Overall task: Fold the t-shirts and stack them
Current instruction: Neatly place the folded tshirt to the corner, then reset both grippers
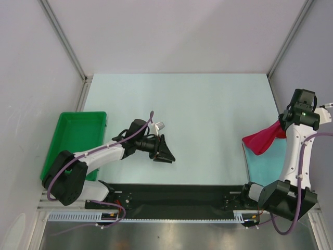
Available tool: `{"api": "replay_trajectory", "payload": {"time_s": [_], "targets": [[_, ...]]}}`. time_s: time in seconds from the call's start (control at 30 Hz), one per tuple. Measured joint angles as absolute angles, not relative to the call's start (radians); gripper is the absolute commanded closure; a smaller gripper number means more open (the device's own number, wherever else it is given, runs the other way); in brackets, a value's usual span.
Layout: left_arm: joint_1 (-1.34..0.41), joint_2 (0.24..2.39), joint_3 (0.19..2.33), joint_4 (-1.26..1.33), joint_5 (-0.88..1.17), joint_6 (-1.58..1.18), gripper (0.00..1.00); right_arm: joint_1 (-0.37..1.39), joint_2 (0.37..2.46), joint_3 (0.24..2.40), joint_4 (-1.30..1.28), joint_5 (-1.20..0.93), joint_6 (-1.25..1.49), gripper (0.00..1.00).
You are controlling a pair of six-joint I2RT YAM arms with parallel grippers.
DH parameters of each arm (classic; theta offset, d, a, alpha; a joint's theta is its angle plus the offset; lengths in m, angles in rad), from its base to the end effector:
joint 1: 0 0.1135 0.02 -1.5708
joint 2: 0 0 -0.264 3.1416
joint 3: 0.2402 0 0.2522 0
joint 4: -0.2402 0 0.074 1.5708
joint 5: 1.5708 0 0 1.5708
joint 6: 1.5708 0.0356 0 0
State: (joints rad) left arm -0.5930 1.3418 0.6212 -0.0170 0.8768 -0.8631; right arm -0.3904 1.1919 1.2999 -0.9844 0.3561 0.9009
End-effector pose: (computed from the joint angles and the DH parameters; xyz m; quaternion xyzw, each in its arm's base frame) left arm 0.1965 -0.1654 0.1890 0.0587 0.8436 -0.5336 0.0152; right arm 0.2062 -0.0983 0.3623 0.6050 0.7029 -0.0766 0.3661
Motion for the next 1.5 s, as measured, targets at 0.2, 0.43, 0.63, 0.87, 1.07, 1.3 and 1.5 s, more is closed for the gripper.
{"api": "replay_trajectory", "payload": {"time_s": [0.2,0.43,0.63,0.87,1.07,1.3,1.5], "targets": [[-0.593,1.342,0.621,-0.017,0.878,-0.863,0.58,-0.401,1.159,1.256,-0.991,0.35,0.9,1.0],[-0.593,1.341,0.621,-0.017,0.892,-0.863,0.58,-0.427,1.097,1.165,-0.994,0.35,0.888,1.0],[-0.593,1.341,0.614,-0.017,0.899,-0.863,0.58,-0.461,1.052,1.113,-0.997,0.35,0.868,1.0],[-0.593,1.341,0.604,-0.016,0.905,-0.86,0.58,-0.535,0.966,1.008,-1.007,0.344,0.844,0.87],[-0.593,1.336,0.57,-0.009,0.91,-0.859,0.57,-0.615,0.939,0.934,-1.052,0.37,0.816,0.39],[-0.592,1.306,0.509,0.016,0.923,-0.863,0.57,-0.732,0.873,0.968,-1.176,0.387,0.793,0.11],[-0.579,1.24,0.509,-0.046,0.905,-0.834,0.56,-0.569,0.869,1.039,-1.165,0.347,0.71,0.07]]}}
